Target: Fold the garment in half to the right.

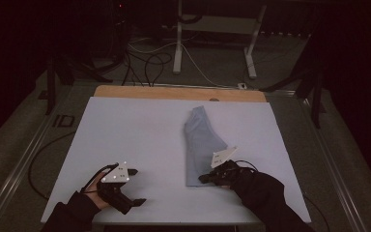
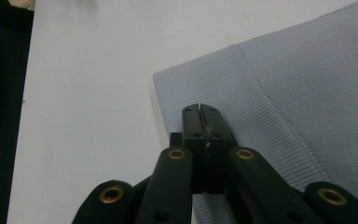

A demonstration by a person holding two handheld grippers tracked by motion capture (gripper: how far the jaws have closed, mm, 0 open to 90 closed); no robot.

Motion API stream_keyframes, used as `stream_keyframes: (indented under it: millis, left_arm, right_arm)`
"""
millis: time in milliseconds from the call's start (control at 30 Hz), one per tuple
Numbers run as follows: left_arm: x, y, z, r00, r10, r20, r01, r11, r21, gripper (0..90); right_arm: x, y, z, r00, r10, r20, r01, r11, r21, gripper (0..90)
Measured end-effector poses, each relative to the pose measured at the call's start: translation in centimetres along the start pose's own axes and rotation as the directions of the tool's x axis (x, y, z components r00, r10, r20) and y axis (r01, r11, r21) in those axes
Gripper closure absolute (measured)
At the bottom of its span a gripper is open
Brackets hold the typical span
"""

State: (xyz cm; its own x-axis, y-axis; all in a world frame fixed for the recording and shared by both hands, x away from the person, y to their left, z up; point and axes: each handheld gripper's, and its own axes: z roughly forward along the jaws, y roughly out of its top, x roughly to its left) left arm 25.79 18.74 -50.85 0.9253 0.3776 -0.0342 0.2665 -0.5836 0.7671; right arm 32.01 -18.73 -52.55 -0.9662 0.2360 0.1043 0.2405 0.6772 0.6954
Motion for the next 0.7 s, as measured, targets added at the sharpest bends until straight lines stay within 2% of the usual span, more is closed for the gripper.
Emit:
stream_keyframes:
  millis: [233,533,633,700]
  left_arm:
    - [0.0,0.0,0.0,1.0,0.001,0.0,-0.001,1.0,0.0,0.3]
    - [0.0,0.1,0.0,1.0,0.003,0.004,-0.003,1.0,0.0,0.3]
    - [0.0,0.1,-0.1,1.0,0.002,0.004,-0.002,1.0,-0.003,0.3]
    - [0.0,0.0,-0.1,1.0,-0.001,0.002,0.001,1.0,-0.003,0.3]
  right_arm:
    - [0.2,-0.1,0.0,0.9997,-0.023,-0.005,0.023,1.0,0.005,90.0]
    - [0.2,-0.1,0.0,1.0,-0.007,0.002,0.007,1.0,-0.002,90.0]
    - [0.2,0.3,-0.5,0.9999,-0.007,0.008,0.007,1.0,-0.021,90.0]
    - [0.2,0.5,-1.0,1.0,-0.002,0.005,0.002,0.999,-0.053,90.0]
